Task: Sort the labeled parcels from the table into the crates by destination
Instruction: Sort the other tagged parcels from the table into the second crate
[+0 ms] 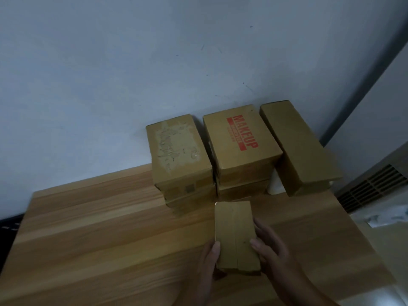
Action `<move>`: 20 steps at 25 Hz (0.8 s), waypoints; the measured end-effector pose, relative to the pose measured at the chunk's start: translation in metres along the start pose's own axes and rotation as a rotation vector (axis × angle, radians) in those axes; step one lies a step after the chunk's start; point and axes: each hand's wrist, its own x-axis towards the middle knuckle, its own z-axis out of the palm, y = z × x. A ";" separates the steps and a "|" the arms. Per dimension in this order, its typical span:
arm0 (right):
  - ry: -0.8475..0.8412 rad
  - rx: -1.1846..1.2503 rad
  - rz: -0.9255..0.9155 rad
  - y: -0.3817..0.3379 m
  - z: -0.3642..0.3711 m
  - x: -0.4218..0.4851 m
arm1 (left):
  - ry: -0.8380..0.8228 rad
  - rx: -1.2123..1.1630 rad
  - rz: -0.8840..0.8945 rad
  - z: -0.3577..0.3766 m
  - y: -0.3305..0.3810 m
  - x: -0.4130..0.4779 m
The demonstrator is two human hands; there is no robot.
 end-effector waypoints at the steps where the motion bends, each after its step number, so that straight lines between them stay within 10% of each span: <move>1: -0.007 -0.007 -0.013 0.002 -0.001 -0.001 | 0.019 -0.049 -0.017 0.003 0.000 -0.002; 13: -0.080 -0.168 -0.089 -0.008 0.019 -0.007 | 0.496 0.911 0.592 0.025 -0.002 -0.054; 20: -0.230 -0.174 0.070 0.013 0.053 -0.001 | 0.714 0.739 0.587 -0.022 -0.025 -0.114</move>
